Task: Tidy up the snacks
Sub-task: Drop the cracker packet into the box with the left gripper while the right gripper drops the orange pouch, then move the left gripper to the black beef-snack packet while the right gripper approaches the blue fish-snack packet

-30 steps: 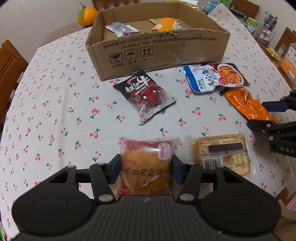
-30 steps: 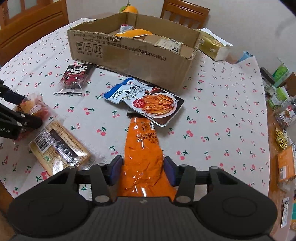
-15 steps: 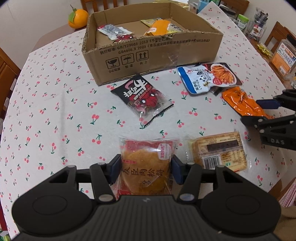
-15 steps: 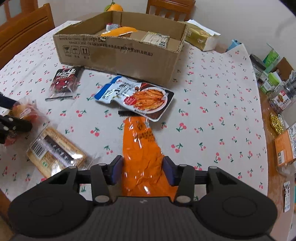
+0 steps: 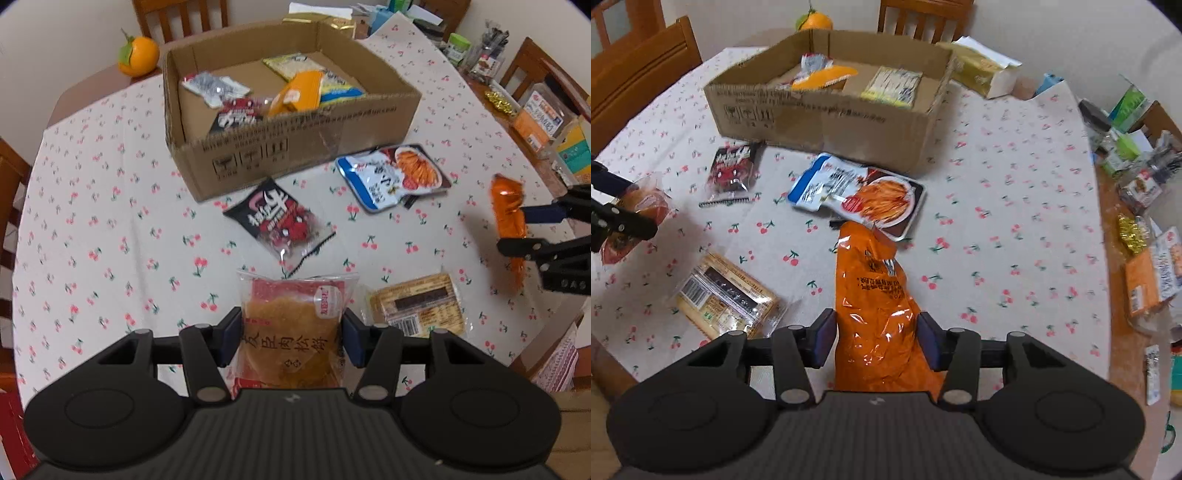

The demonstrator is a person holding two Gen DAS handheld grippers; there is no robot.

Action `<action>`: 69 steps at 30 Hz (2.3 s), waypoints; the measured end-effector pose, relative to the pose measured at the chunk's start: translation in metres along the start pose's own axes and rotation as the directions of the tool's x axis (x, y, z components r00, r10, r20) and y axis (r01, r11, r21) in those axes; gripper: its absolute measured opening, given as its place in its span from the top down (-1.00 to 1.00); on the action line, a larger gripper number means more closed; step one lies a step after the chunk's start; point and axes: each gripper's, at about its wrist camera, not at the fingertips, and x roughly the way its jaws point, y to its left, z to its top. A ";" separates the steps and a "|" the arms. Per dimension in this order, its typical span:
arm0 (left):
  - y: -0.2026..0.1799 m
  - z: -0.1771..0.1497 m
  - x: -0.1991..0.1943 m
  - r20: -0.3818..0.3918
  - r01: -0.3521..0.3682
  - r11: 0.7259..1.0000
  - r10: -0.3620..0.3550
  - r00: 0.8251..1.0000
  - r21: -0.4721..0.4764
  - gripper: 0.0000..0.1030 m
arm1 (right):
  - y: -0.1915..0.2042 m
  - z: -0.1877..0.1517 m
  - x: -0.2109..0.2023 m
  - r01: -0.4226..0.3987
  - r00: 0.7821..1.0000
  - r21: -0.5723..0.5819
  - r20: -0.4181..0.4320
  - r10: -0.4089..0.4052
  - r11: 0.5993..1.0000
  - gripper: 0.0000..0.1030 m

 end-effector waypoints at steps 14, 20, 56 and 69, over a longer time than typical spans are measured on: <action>0.015 0.013 -0.027 0.085 -0.002 1.000 0.004 0.996 -0.023 -0.06 | -0.006 0.100 -0.037 -0.007 0.984 -0.098 0.178 0.025 0.995 0.02; 0.028 0.011 -0.029 0.095 -0.023 0.997 0.030 0.995 -0.072 -0.06 | -0.005 0.158 -0.033 -0.022 0.975 -0.147 0.214 0.053 0.989 0.02; 0.041 0.239 0.059 0.215 -0.059 0.998 0.054 0.975 0.017 -0.08 | -0.006 0.097 0.016 -0.028 0.974 0.129 0.225 -0.002 0.991 -1.00; 0.043 0.224 0.029 0.274 -0.147 0.989 0.148 0.950 -0.026 -0.75 | -0.008 0.081 0.016 -0.016 0.981 0.166 0.194 -0.017 0.986 -1.00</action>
